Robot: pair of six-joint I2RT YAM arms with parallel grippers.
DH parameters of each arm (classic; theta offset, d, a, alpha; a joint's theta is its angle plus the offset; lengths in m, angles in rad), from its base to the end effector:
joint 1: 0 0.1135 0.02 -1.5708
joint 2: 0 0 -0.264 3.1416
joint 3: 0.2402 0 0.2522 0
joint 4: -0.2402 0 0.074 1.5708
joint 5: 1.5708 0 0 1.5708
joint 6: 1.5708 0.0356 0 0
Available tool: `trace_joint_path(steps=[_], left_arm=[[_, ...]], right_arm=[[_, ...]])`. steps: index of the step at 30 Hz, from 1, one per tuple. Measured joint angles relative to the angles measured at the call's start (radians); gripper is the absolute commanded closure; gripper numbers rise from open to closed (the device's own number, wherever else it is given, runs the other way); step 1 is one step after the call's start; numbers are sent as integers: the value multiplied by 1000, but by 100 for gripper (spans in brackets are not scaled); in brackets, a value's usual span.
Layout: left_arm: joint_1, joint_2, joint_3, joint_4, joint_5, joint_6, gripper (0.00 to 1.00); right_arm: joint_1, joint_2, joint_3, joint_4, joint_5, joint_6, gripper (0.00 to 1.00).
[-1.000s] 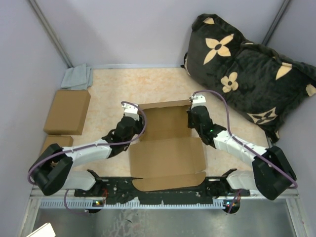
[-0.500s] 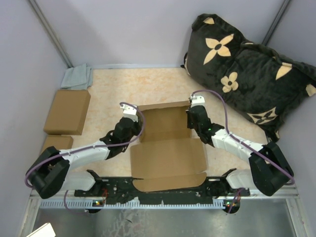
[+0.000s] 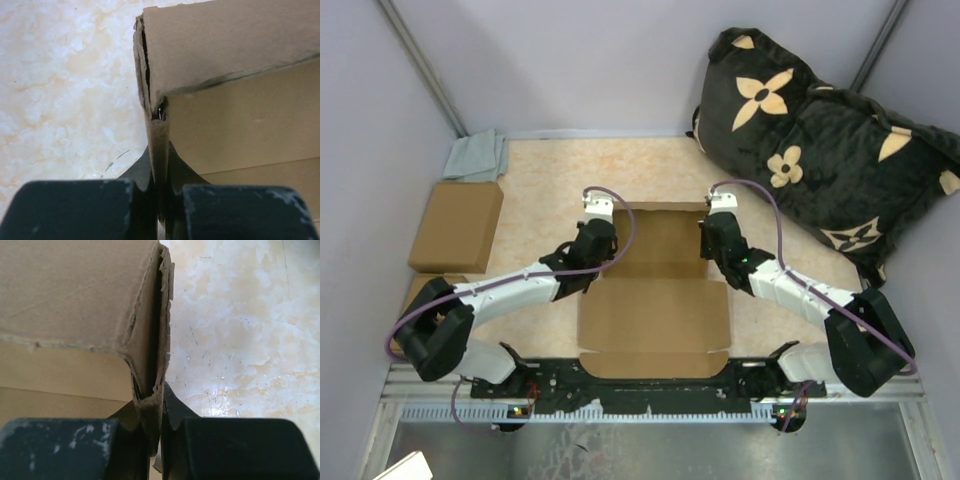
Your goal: Fold the paper box
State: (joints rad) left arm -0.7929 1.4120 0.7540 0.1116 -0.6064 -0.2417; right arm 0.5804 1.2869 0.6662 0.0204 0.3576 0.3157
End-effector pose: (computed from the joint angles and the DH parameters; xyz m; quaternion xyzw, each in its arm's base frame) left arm 0.2229 -0.1973 0.2182 0.0856 0.8403 -0.0051 0.5352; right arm 0.2316 0.1370 0.2126 -0.0326 0.8738 0.0570 0.4818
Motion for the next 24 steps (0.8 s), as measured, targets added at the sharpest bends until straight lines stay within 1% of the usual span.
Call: trace_joint_path(steps=[6,13,20,21,24], left_arm=[[-58,6,0,3,-108,18,100],[-123,53,0,35,-237,37,100],[-147,70,-1,50,-310,35,100],[-148,74,-1,51,-317,31,99],[-147,81,-1,47,-315,8,90]], right_arm=[[0,6,31,-35,5,24,93],[0,34,56,-79,23,62,93],[0,46,63,-95,21,82,93],[1,47,66,-96,20,82,93],[1,50,69,-99,19,82,93]])
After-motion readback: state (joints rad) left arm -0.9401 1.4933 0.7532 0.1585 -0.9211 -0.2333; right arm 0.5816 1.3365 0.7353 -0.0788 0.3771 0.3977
